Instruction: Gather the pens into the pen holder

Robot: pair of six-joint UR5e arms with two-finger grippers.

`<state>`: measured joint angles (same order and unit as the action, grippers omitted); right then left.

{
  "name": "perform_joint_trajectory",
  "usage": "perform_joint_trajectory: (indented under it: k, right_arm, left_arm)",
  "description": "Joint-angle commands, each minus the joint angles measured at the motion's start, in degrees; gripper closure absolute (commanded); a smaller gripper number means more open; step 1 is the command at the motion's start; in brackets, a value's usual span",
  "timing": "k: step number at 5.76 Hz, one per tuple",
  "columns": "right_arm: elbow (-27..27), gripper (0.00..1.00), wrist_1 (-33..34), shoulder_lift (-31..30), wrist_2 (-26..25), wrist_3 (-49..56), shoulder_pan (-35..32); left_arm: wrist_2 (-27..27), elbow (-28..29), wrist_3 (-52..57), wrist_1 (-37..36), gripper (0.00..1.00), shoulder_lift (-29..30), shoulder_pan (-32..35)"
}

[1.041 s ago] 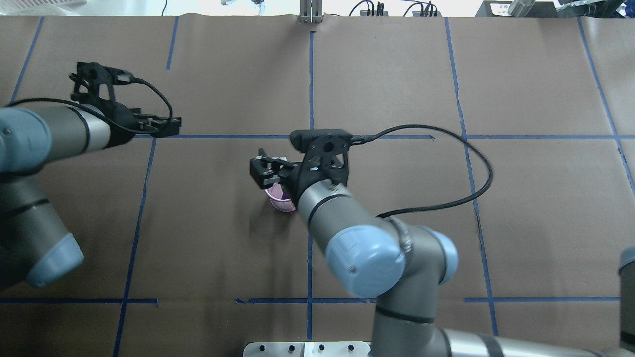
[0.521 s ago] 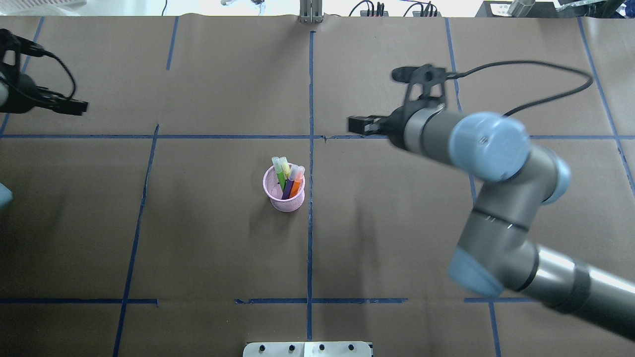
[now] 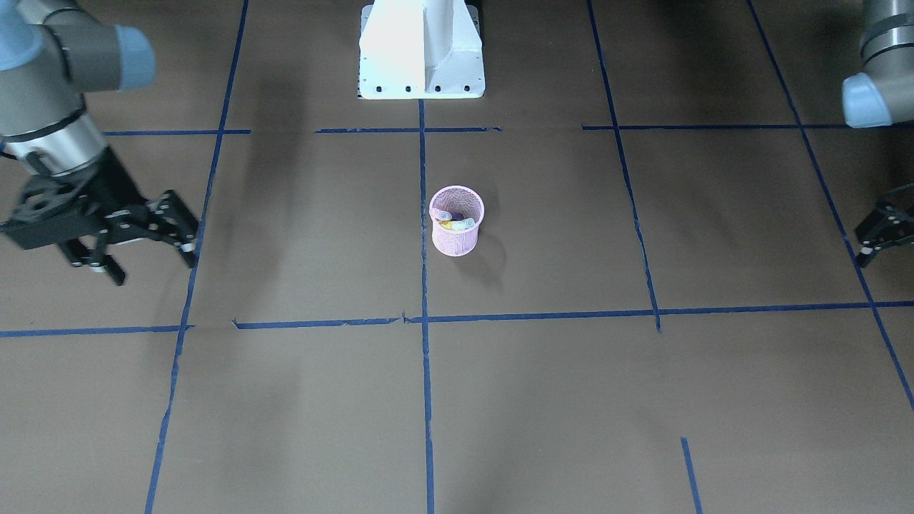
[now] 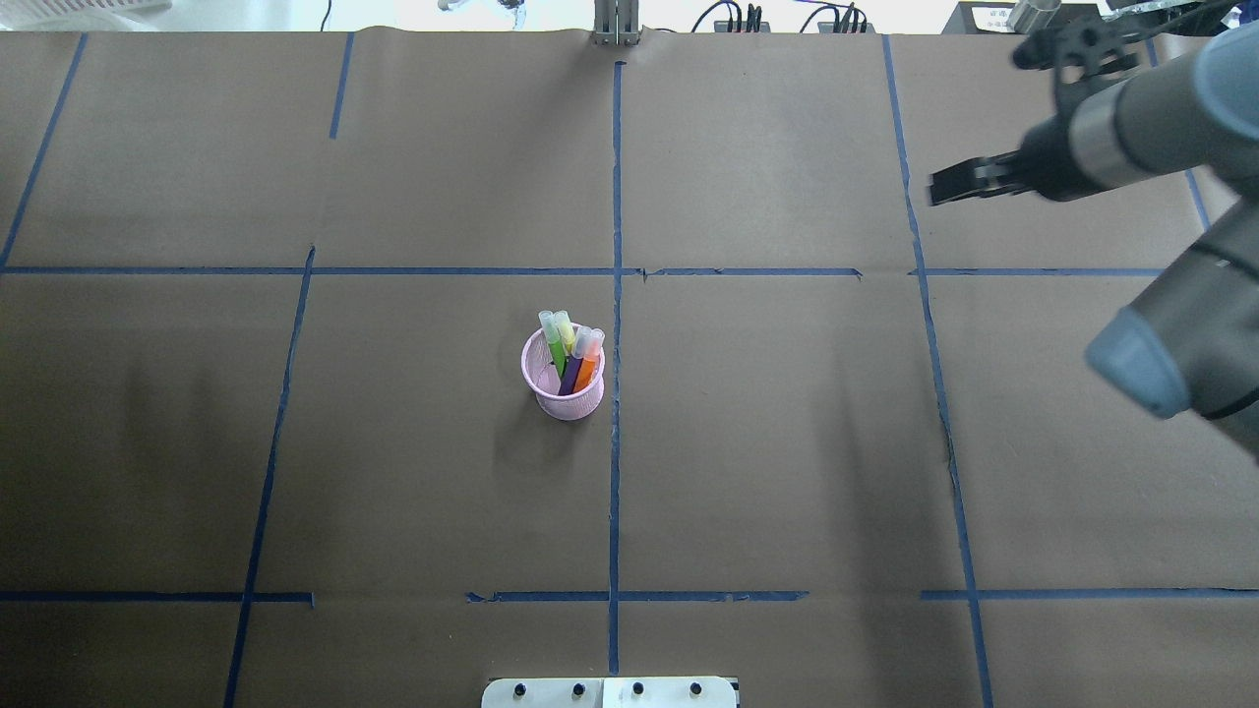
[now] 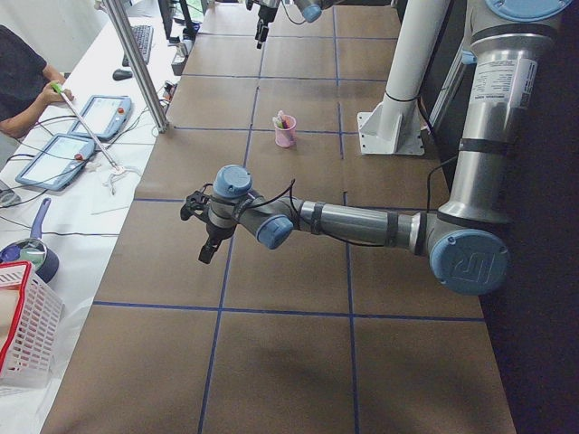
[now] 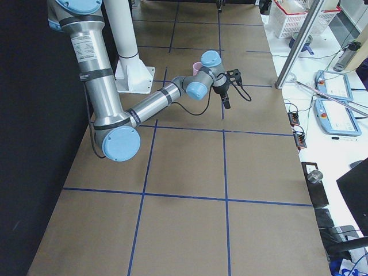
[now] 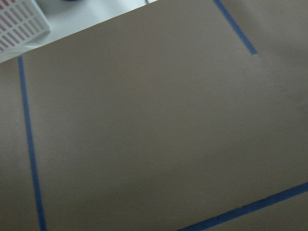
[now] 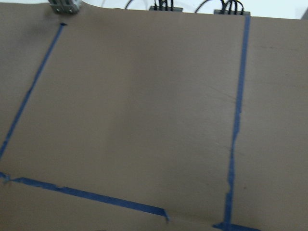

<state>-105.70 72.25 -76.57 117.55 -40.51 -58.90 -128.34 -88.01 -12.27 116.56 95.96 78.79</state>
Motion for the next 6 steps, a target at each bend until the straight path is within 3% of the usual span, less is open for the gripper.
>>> perform_joint_trajectory:
  k: [1,2,4,5,6]
  right_arm:
    - [0.3,0.0,10.3,-7.1,13.7,23.8,-13.6]
    - [0.5,0.0,16.3,-10.6,15.5,35.8,-19.0]
    - [6.3,0.0,25.8,-10.6,13.2,52.6,-26.9]
    - [8.9,0.0,26.4,-11.1,13.7,55.5,-28.4]
    - [12.5,0.0,26.1,-11.1,15.6,56.5,-29.9]
  left_arm:
    - [-12.1,0.8,11.5,-16.6,0.0,1.3,11.8]
    - [-14.2,0.2,13.4,-20.2,0.0,0.8,16.0]
    - [-13.5,1.7,15.1,-27.3,0.0,-0.7,16.0]
    - [-13.4,1.9,15.1,-27.7,0.0,-1.6,15.9]
    - [-9.5,1.9,15.0,-27.7,0.0,-2.8,15.7]
